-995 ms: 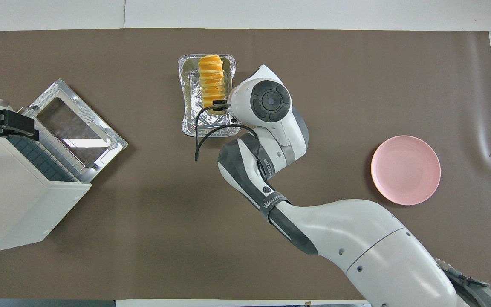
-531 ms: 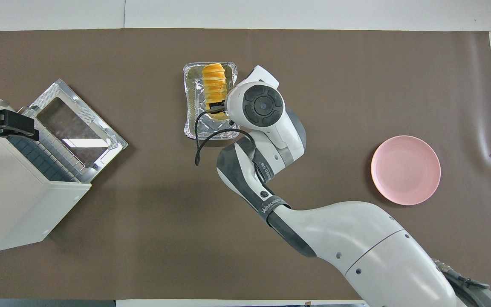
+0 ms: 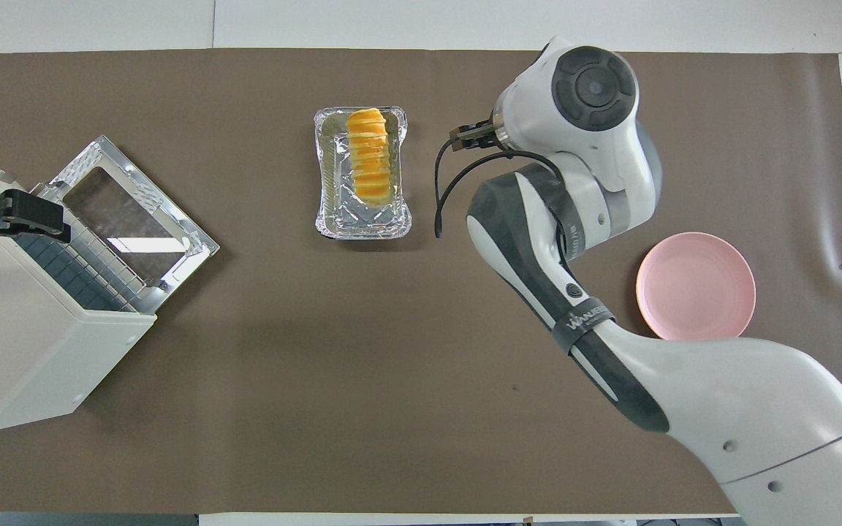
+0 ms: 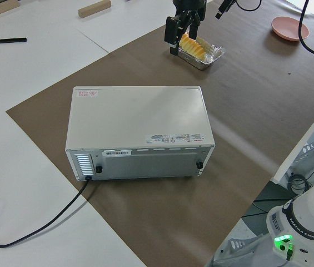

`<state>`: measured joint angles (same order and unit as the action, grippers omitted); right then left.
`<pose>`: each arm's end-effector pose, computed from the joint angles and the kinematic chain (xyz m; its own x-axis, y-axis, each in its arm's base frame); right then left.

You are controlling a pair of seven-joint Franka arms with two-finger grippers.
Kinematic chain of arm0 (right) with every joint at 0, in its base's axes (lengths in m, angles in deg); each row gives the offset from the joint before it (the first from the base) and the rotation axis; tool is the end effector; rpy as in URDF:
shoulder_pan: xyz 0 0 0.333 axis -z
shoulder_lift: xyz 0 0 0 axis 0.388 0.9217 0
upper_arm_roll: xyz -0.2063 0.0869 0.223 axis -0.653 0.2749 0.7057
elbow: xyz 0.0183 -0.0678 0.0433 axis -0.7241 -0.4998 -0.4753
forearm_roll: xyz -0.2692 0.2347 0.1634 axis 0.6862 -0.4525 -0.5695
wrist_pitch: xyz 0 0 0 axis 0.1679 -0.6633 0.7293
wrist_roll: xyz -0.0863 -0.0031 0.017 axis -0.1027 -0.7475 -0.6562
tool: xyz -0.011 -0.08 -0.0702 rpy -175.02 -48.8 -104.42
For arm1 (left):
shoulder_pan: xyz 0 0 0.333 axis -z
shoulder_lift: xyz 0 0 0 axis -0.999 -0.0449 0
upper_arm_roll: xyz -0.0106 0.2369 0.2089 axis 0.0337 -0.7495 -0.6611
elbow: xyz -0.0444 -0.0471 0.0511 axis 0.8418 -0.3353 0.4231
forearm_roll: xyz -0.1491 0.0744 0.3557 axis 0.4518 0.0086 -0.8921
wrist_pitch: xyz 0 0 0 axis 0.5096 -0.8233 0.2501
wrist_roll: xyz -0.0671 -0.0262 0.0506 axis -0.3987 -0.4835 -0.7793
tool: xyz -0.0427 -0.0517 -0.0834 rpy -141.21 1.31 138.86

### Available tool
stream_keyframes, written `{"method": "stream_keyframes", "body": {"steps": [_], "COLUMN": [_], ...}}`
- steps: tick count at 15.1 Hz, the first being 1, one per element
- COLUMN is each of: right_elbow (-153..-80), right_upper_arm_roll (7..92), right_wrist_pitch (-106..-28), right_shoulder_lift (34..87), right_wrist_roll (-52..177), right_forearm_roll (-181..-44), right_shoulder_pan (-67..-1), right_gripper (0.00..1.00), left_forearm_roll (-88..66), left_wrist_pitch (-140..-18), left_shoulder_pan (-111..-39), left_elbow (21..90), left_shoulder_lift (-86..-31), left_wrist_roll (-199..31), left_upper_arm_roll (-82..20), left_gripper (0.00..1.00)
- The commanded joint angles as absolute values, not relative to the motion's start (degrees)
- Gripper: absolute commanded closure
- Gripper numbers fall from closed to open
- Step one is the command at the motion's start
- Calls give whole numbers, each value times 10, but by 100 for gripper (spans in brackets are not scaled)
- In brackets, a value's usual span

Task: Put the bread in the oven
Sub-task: 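Withdraw the right gripper while the left gripper reaches the foil tray, then grasp the foil tray with the left gripper and carry it to the oven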

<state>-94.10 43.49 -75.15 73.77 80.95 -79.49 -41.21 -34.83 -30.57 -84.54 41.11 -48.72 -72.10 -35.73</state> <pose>0.6856 0.2407 0.4389 0.9474 0.1745 0.2683 0.1853 -0.9826 -0.0154 0.5513 -0.0160 0.5876 0.9961 0.0358 -0.0811 0.0369 -0.9992 0.0122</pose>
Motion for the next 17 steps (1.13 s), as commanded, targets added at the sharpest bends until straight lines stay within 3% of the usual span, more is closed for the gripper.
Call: {"method": "stream_keyframes", "body": {"steps": [1, 7, 10, 11, 13, 17], "right_elbow": [-983, -988, -996, -1017, -1050, -1055], "right_upper_arm_roll": [445, 444, 443, 443, 442, 442], "right_wrist_pitch": [-707, -499, -413, -408, -408, -405], "right_shoulder_lift": [673, 580, 526, 502, 471, 470], "right_wrist_roll": [771, 734, 734, 736, 731, 638], "right_forearm_roll": [-794, -794, -794, -794, -792, -792], "right_shoulder_pan": [-362, -293, -261, -256, -228, -181], "right_gripper": [0, 0, 0, 0, 0, 0], "left_forearm_roll": [-361, -357, -348, -347, -335, -328], "left_wrist_pitch": [-302, -336, -318, -307, -316, -348], "left_shoulder_pan": [-830, -799, -754, -730, -702, -625], "left_elbow": [422, 391, 277, 218, 167, 81], "left_shoulder_lift": [-474, -517, -627, -679, -727, -816], "left_wrist_roll": [-718, -714, -715, -720, -748, -850], "left_upper_arm_roll": [-358, -350, -350, -352, -353, -356], "left_gripper": [0, 0, 0, 0, 0, 0]}}
